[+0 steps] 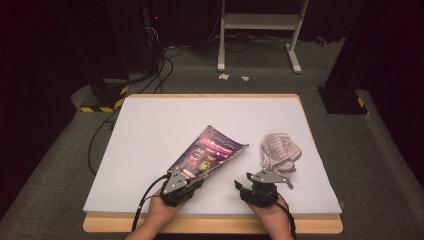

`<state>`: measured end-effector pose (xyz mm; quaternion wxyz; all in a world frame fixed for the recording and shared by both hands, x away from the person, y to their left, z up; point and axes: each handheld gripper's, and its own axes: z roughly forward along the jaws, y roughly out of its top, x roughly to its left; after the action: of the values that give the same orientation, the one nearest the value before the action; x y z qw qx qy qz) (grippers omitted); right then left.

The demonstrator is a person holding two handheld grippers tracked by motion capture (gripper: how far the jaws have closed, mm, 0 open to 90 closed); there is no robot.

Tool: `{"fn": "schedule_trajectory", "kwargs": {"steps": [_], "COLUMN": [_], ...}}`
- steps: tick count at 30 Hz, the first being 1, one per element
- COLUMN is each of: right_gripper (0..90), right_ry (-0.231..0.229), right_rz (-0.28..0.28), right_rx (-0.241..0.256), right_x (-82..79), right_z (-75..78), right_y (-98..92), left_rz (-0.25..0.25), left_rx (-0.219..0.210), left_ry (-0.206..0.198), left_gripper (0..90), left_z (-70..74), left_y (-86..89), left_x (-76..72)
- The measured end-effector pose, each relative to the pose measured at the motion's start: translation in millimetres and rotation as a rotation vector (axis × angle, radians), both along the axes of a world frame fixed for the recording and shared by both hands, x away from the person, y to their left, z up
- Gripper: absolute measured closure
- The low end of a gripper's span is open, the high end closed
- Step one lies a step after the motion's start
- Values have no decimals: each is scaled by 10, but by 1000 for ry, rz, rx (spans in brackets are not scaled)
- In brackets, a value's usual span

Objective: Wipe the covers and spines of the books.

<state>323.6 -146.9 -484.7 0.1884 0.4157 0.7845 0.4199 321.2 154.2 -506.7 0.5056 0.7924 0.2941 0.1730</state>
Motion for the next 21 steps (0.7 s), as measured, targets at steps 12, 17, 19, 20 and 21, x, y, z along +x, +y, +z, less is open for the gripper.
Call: {"fn": "schedule_trajectory", "kwargs": {"steps": [12, 17, 19, 20, 21], "right_gripper": [357, 303, 299, 295, 294], "right_ry": [-125, -18, 35, 59, 78], "right_rz": [-280, -378, -400, -402, -404], "right_rx": [-87, -107, -106, -101, -106], "right_x": [289, 702, 851, 914, 970], "right_z": [209, 152, 98, 68, 38], "right_y": [-593, -828, -886, -903, -909], "left_rz": [-7, -12, -14, -14, -14], "left_rx": [-35, -42, -44, -45, -46], "left_ry": [26, 33, 38, 41, 42], "left_gripper": [786, 782, 779, 778, 778], "left_z": [-9, -11, -12, -13, -13], "left_y": [34, 40, 40, 41, 41], "left_x": [23, 31, 36, 38, 39]}}
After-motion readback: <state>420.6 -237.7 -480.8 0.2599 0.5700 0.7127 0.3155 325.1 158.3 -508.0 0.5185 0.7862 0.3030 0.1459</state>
